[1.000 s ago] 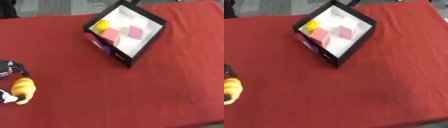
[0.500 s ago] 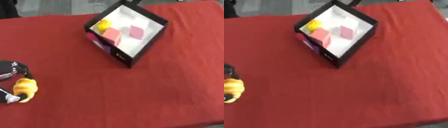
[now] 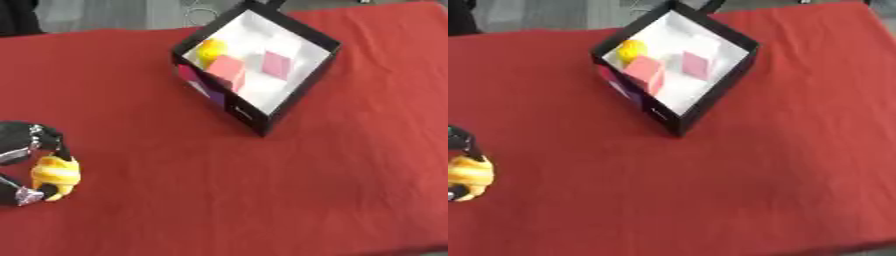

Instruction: Pick up objects on the table and place them in the box.

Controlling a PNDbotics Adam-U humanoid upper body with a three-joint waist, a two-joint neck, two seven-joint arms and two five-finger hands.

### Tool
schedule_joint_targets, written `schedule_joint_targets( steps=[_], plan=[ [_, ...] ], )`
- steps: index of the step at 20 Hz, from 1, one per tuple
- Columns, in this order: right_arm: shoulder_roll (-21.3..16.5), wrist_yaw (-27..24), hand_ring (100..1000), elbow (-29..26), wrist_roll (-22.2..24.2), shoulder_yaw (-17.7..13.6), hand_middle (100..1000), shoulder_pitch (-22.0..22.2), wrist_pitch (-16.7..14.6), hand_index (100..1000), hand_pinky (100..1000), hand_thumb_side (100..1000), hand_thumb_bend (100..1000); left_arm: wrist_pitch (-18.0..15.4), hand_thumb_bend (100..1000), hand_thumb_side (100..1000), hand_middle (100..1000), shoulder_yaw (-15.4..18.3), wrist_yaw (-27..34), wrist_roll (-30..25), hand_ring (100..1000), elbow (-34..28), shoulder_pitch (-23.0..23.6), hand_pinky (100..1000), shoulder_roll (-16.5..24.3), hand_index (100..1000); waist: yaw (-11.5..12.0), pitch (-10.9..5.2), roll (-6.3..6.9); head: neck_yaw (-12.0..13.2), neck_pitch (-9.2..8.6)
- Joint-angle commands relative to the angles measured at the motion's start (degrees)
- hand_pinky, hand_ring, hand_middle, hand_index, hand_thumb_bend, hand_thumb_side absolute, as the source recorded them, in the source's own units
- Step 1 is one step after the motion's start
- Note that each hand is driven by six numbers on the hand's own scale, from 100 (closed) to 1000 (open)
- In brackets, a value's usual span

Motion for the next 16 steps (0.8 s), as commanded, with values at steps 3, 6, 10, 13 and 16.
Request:
schedule_joint_targets(
  steps=[3,6,10,13,16],
  plan=[
    [-1.6,-0.1,848,-0.8,-0.3,-0.9,814,0.0,-0.5,902,905,667,100,-1.3,273,100,534,2.8,2.7,2.5,623,-8.2,-2.0,669,4.6,667,0.0,-0.59,-0.56,-0.6,-0.23],
    [-2.1,-0.7,848,-1.0,-0.6,-0.9,815,-0.3,-0.4,902,904,661,100,-2.2,276,100,529,3.3,7.1,2.8,622,-13.3,-7.8,673,4.8,667,-0.1,-0.81,-0.36,-1.1,0.29],
    [-2.8,-2.0,849,-1.2,-0.7,-0.7,815,-1.0,-0.1,901,905,654,100,-2.3,209,100,529,2.1,13.2,2.1,602,-12.6,-20.9,661,0.2,666,-0.7,-1.24,-0.03,-0.7,0.27],
    [-3.3,-3.7,849,-1.4,-0.5,-0.1,814,-2.5,0.5,901,904,642,100,-1.2,150,100,524,-0.8,18.2,-2.7,593,-4.1,-33.7,673,-8.6,666,-2.1,-1.26,-0.01,0.9,-0.36],
    [-3.5,-5.1,848,-2.0,-0.4,0.2,814,-3.4,0.5,901,903,629,100,-2.0,180,100,524,-2.1,17.9,-5.9,595,6.1,-42.7,673,-15.8,668,-3.5,-0.89,-0.20,1.9,-1.27]
  ],
)
